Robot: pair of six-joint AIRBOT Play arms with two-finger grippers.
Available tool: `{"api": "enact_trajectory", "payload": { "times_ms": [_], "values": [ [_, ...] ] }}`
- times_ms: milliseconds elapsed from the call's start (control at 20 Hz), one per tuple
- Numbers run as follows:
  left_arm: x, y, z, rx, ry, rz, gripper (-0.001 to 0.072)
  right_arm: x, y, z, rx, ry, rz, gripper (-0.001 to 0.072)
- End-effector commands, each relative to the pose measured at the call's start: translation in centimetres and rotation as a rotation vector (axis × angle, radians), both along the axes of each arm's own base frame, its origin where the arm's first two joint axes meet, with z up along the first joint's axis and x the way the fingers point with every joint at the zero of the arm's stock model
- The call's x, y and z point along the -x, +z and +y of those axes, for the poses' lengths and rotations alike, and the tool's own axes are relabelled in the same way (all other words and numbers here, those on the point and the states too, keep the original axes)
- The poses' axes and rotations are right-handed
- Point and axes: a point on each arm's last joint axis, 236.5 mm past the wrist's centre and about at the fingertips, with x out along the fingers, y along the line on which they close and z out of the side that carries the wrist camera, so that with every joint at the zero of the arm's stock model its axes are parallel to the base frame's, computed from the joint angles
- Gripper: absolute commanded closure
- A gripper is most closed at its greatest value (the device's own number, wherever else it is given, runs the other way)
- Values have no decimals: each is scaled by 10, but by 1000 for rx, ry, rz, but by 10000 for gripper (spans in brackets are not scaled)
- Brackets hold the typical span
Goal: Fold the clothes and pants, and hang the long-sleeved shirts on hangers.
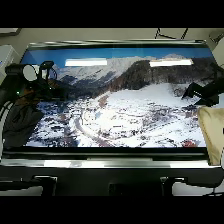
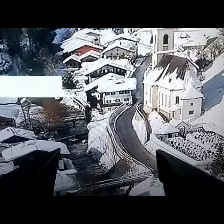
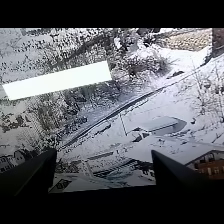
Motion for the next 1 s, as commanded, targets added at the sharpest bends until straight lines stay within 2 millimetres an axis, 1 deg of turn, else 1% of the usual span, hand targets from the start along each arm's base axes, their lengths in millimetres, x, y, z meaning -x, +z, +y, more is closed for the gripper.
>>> {"api": "enact_trajectory", "payload": {
  "times_ms": [0, 550, 600, 700, 800, 850, 950],
  "values": [
    [0, 0, 0, 0, 0, 0, -13, 0, 0, 1, -1, 2, 2, 27],
    [0, 0, 0, 0, 0, 0, -13, 0, 0, 1, -1, 2, 2, 27],
    [-2, 1, -1, 2, 0, -8, -13, -3, 0, 0, 2, -2, -9, 28],
    [-18, 5, -4, 13, 4, -78, -13, -17, 2, -5, 21, -19, -71, 28],
    [-31, 10, -6, 23, 8, -137, -13, -20, 3, -7, 27, -22, -84, 27],
    [-31, 10, -6, 24, 8, -139, -13, -21, 3, -7, 28, -23, -88, 27],
    [-32, 10, -7, 28, 7, -142, -13, -33, 6, -12, 44, -37, -139, 27]
  ]
}}
